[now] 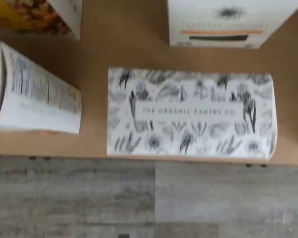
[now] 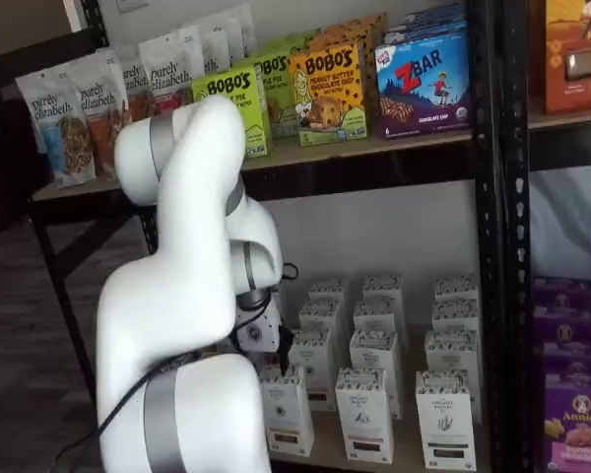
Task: Pick up the white box with a yellow strip in the middle, on the bottom shelf, the fourth box from the left
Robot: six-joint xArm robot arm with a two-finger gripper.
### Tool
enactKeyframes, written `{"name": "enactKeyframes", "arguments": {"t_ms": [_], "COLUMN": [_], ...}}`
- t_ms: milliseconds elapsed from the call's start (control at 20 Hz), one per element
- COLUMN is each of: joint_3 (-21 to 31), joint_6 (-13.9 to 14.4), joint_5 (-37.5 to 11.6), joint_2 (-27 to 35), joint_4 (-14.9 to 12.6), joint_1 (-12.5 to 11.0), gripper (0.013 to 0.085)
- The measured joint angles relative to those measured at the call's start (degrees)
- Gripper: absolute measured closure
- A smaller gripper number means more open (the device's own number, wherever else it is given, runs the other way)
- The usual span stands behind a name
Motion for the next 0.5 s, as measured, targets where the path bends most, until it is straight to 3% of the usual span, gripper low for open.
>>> {"name": "enactKeyframes", "arguments": {"t_ms": [500], "joint_3": [-8.04], "joint_6": [-1.07], "joint_5": [1.89], "joint_2": [6.03], "joint_4": [-0.21], "joint_1": [-1.25], "gripper": [0.013]}}
